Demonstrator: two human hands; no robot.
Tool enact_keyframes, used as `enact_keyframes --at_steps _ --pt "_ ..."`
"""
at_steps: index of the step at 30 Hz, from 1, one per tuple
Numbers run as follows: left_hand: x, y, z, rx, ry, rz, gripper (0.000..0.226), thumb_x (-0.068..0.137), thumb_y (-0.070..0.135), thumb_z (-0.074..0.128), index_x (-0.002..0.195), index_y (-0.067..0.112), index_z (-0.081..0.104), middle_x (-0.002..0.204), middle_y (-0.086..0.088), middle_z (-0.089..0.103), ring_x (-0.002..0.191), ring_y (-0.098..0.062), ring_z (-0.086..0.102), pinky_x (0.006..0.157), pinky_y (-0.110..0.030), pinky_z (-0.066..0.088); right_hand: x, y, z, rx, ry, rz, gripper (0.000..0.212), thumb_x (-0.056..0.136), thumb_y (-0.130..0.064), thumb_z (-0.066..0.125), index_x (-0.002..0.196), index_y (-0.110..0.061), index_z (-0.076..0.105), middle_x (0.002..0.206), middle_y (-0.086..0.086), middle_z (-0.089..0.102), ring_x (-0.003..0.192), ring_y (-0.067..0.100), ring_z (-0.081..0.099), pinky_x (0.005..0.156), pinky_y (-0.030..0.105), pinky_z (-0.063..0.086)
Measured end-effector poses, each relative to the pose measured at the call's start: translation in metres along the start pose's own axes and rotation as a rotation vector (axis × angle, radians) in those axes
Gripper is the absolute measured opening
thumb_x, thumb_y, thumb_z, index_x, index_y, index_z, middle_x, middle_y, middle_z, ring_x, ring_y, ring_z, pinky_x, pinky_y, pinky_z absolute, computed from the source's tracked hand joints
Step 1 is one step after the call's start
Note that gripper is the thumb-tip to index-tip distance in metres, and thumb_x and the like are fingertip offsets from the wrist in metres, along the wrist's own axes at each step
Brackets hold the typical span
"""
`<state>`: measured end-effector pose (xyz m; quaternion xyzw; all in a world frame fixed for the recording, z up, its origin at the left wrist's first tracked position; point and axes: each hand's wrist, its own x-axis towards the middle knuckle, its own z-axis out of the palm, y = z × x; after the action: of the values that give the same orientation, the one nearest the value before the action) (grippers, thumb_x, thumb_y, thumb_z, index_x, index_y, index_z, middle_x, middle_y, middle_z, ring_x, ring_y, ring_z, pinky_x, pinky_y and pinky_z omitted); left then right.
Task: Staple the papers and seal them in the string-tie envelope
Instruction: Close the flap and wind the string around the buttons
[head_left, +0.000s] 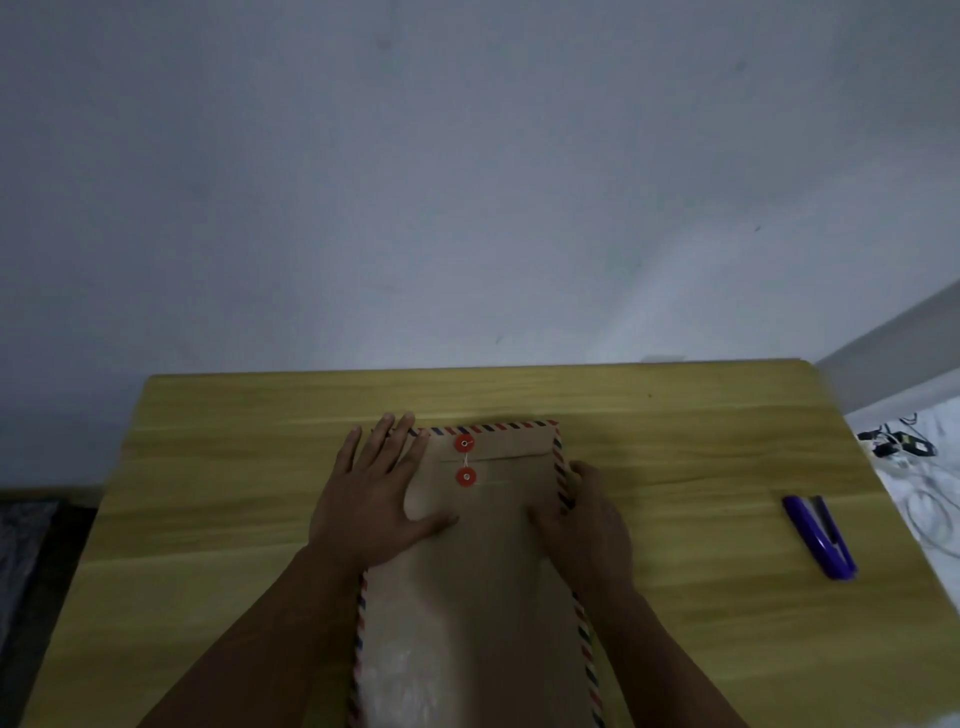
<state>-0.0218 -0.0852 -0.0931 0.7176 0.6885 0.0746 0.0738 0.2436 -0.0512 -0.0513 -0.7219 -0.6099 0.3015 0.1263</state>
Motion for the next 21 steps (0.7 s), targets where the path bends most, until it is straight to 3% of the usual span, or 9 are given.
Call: enact_keyframes --at_steps 3,7,8,11,14,16,19,21 --pt "0.002 0.002 0.001 0.015 -0.036 -0.021 0.109 0.079 0.096 0.028 0.161 0.024 0.026 0.172 0.001 0.007 0.159 -0.020 0.001 0.126 -0.056 0.011 -0.011 -0.002 -0.005 0.125 -0.064 0.060 0.057 0.078 -0.035 0.069 0.132 -0.030 0.050 0.102 -0.007 0.071 0.097 0.022 0.069 0.077 0.039 0.055" --pt "0.008 0.013 -0.018 0.000 -0.212 -0.099 0.110 0.076 0.098 0.024 0.162 0.033 0.003 0.170 -0.002 -0.021 0.154 -0.029 -0.027 0.120 -0.064 -0.015 -0.018 -0.007 -0.024 0.234 -0.102 0.082 0.023 0.078 -0.016 0.072 0.099 -0.022 0.078 0.080 -0.011 0.073 0.082 0.012 0.072 0.071 0.034 0.056" --pt "0.007 0.022 -0.026 -0.026 -0.204 -0.116 0.106 0.078 0.095 0.027 0.162 0.034 0.005 0.170 -0.003 -0.019 0.154 -0.031 -0.026 0.118 -0.065 -0.016 -0.021 -0.011 -0.033 0.232 -0.089 0.077 0.020 0.079 -0.015 0.071 0.097 -0.021 0.079 0.076 -0.012 0.073 0.075 0.007 0.069 0.069 0.033 0.056" --pt "-0.001 0.056 -0.052 -0.267 -0.073 -0.203 0.090 0.083 0.086 0.032 0.156 0.034 0.035 0.171 0.000 0.014 0.159 -0.026 0.006 0.123 -0.058 -0.001 -0.029 -0.033 -0.065 0.289 -0.041 0.032 0.021 0.082 -0.011 0.069 0.097 -0.019 0.081 0.069 -0.018 0.070 0.063 -0.002 0.065 0.062 0.029 0.054" --pt "-0.015 0.103 -0.093 -0.990 -0.173 -0.422 0.080 0.087 0.078 0.045 0.147 0.026 0.054 0.159 0.000 0.044 0.149 -0.020 0.039 0.121 -0.038 0.031 -0.042 -0.066 -0.090 0.362 -0.005 -0.073 0.015 0.084 -0.012 0.067 0.087 -0.012 0.081 0.067 -0.003 0.074 0.064 0.015 0.071 0.054 0.024 0.048" --pt "-0.025 0.131 -0.127 -1.343 -0.212 -0.566 0.055 0.097 0.055 0.056 0.142 0.023 0.059 0.151 -0.002 0.054 0.140 -0.023 0.049 0.116 -0.042 0.041 -0.055 -0.090 -0.098 0.351 -0.009 -0.144 0.017 0.086 -0.016 0.066 0.088 -0.005 0.079 0.064 0.004 0.072 0.059 0.022 0.068 0.053 0.021 0.041" --pt "-0.044 0.154 -0.167 -1.544 -0.247 -0.582 0.050 0.096 0.058 0.055 0.141 0.035 0.058 0.141 0.006 0.062 0.125 -0.014 0.060 0.101 -0.040 0.052 -0.080 -0.123 -0.103 0.437 -0.028 -0.155 0.022 0.083 -0.023 0.067 0.092 -0.009 0.081 0.065 -0.007 0.068 0.059 0.007 0.061 0.058 0.023 0.047" --pt "-0.055 0.155 -0.187 -1.645 -0.226 -0.508 0.058 0.089 0.065 0.056 0.141 0.038 0.057 0.134 0.008 0.067 0.119 -0.013 0.066 0.095 -0.037 0.054 -0.098 -0.141 -0.107 0.588 -0.066 -0.119 0.026 0.079 -0.027 0.064 0.090 -0.011 0.082 0.072 -0.002 0.075 0.069 0.017 0.071 0.067 0.038 0.060"
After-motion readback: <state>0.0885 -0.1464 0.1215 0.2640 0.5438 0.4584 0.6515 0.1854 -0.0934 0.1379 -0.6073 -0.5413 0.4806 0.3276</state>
